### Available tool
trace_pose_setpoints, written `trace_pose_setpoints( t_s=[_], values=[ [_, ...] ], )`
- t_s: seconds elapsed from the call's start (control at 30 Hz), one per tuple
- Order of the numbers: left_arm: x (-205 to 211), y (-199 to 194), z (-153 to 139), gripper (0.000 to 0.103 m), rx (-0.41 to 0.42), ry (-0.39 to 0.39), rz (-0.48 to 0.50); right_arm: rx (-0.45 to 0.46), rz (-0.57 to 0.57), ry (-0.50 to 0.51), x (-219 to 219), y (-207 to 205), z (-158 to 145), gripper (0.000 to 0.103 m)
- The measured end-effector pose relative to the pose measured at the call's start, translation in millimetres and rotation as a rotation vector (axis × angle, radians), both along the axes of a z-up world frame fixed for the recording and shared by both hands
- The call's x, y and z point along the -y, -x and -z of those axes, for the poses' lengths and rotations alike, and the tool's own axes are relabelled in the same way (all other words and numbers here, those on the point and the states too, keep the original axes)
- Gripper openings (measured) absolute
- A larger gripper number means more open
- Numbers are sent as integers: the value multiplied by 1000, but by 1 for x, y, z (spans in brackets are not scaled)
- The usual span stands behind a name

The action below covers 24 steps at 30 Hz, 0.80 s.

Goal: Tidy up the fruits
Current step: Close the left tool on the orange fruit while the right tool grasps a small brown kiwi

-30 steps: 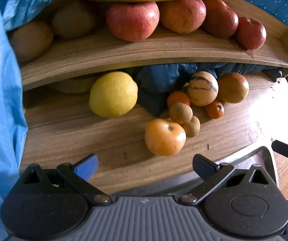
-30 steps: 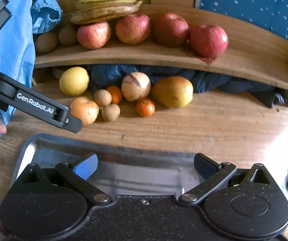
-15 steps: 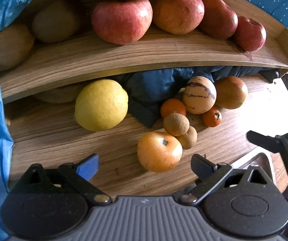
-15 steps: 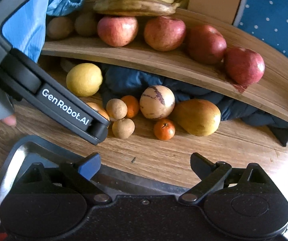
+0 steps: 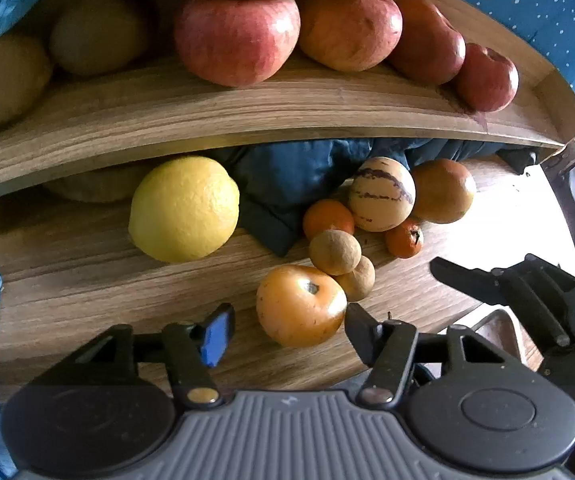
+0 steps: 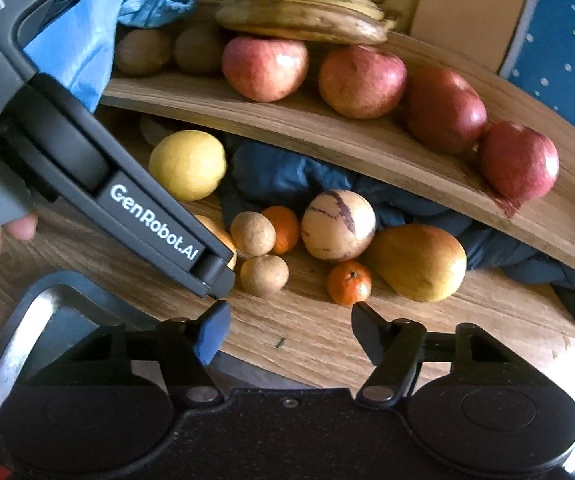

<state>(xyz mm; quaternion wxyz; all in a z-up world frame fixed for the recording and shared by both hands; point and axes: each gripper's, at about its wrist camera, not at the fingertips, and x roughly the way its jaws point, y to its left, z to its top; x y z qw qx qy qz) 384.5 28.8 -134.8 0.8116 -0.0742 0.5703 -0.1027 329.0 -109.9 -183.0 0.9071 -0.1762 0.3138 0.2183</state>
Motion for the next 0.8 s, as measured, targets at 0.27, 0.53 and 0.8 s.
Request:
trace_pose_setpoints(
  t_s=[0.27,0.53,0.8],
  values=[
    [-9,3,-6,53,17,36,-11,16,-51,17,-6,-6,0,57],
    [-16,3,-7,53,27,46,-32,23,-91,32,-11,-15,2,50],
    [-15,3,-5,53,21,46,-39,4,-112,20,-11,-24,4,41]
  ],
)
